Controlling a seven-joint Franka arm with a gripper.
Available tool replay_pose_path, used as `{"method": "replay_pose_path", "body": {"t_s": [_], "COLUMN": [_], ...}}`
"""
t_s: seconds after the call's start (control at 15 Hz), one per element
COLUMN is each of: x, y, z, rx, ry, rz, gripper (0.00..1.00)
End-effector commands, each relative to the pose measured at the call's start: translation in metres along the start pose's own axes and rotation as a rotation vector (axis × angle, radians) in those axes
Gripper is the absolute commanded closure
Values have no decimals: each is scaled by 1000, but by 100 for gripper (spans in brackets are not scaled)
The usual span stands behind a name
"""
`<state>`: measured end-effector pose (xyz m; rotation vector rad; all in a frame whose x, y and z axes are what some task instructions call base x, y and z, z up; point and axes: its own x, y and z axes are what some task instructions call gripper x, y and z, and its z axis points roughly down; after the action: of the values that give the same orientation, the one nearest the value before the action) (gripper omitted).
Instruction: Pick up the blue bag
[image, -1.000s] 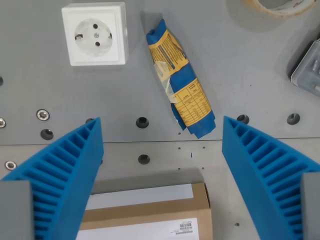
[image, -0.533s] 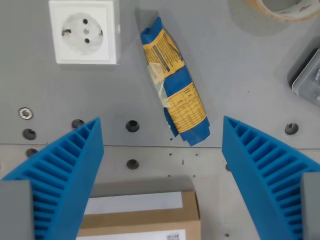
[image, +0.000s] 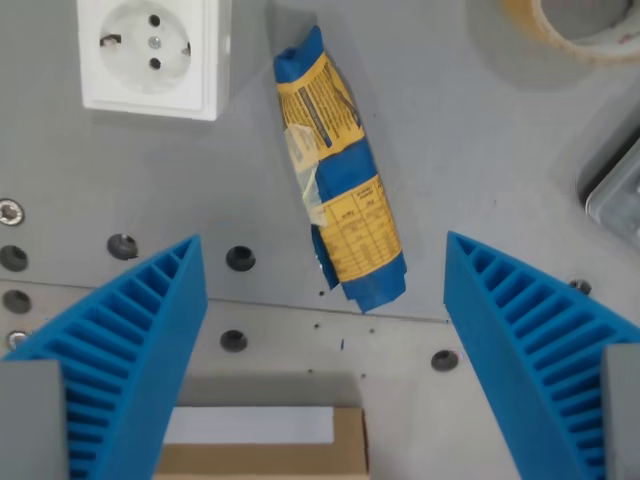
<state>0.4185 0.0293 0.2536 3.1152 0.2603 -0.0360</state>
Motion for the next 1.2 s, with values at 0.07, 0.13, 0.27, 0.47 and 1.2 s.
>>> {"method": "replay_pose_path", "body": {"t_s": [0.07, 0.13, 0.27, 0.47, 1.2], "x": [3, 3, 1, -7, 0], "y": [12, 14, 17, 17, 25], "z": [20, 25, 35, 51, 94], "rx": [-26, -29, -32, -44, -49], "ry": [76, 77, 81, 95, 61], "rz": [-195, -209, -233, -274, -336], "gripper": [0, 0, 0, 0, 0]}}
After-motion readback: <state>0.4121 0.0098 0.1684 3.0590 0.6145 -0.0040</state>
